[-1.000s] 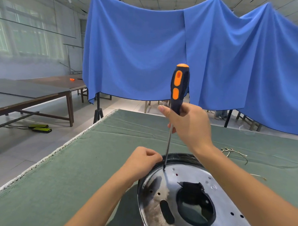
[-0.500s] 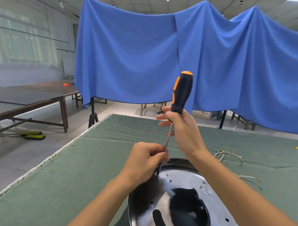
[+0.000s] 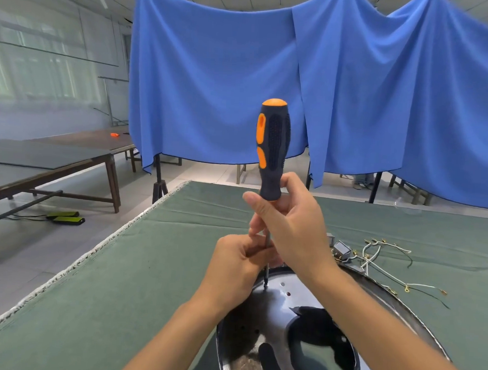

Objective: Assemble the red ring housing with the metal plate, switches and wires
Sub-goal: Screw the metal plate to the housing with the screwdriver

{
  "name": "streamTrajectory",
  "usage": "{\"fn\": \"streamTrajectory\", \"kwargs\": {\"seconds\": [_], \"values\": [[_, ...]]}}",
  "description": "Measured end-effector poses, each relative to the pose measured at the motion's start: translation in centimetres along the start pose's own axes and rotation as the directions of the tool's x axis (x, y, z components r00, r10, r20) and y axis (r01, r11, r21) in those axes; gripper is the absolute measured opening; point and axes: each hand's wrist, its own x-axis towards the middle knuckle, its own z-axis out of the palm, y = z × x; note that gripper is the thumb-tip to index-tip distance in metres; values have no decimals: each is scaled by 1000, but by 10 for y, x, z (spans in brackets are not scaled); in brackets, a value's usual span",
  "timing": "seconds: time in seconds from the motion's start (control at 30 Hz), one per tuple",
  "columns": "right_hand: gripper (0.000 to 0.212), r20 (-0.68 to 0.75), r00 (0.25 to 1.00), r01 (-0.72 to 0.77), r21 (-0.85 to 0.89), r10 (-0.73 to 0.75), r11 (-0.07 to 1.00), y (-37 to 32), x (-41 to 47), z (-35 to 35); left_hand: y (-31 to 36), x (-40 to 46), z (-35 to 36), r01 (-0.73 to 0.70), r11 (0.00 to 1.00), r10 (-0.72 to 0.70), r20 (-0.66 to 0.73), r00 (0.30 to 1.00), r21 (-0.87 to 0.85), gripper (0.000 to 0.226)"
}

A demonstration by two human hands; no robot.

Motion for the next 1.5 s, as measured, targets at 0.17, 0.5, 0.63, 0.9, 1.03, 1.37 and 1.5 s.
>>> {"fn": "streamTrajectory", "kwargs": {"seconds": [0.17,0.5,0.63,0.9,1.03,1.37,1.5], "values": [[14,-25,1000,8,32,-7,999,-3,3,-9,0,2,1,3,992,-15,86,996,130,17],[27,-148,989,-3,81,15,997,-3,8,-7,-2,2,1,77,995,-79,-26,997,-59,9],[21,-131,991,35,17,-33,999,-7,5,-9,-4,1,2,48,999,-48,24,999,-9,12],[1,-60,997,-41,214,55,976,-12,12,-19,-5,0,2,32,989,-45,86,995,145,14],[21,-132,990,-28,167,51,986,-11,11,-13,-3,2,1,63,997,-64,18,998,43,7],[17,23,996,-84,210,81,974,-14,9,-23,-7,1,2,52,996,-54,26,998,69,14],[7,-47,994,-87,229,101,970,-14,12,-25,-5,-1,1,26,990,-37,80,996,142,16]]}}
